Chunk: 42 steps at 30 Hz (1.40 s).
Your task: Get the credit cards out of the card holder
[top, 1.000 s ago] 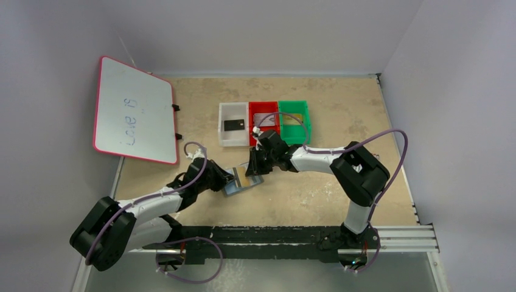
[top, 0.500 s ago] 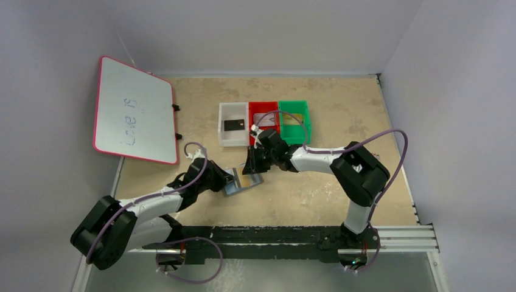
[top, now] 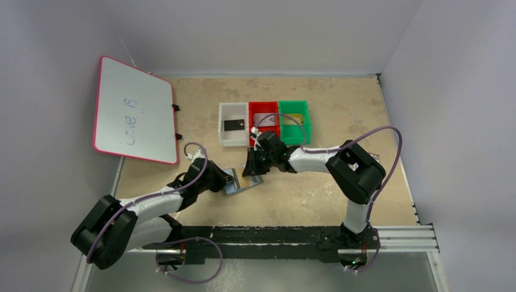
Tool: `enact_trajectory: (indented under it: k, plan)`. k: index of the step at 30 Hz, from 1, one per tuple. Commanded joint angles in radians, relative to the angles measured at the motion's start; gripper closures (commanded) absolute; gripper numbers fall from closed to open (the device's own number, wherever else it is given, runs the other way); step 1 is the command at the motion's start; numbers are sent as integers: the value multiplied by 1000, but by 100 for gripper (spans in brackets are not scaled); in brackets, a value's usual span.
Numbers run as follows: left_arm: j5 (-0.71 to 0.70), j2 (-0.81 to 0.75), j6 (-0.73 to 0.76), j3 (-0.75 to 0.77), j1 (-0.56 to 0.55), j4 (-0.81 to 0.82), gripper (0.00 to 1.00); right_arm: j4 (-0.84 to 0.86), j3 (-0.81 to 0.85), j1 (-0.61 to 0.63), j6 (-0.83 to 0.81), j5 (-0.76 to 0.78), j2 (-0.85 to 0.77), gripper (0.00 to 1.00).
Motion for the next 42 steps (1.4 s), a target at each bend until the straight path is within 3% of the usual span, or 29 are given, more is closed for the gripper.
enact_trajectory:
  k: [1, 30, 39, 40, 42]
  plan:
    - [-18, -4, 24, -3, -1, -5, 100, -75, -23, 4, 6, 81, -6, 76]
    - [-51, -44, 72, 30, -1, -99, 100, -88, -9, 4, -8, 100, -29, 77]
    - [-21, -3, 67, 40, -1, -44, 100, -89, 53, 5, -51, 154, -160, 63]
    - [-19, 1, 68, 43, -1, -42, 100, -82, 43, 7, -43, 184, -189, 56]
    - [-17, 5, 69, 46, -1, -41, 100, -53, 10, 9, -40, 240, -260, 30]
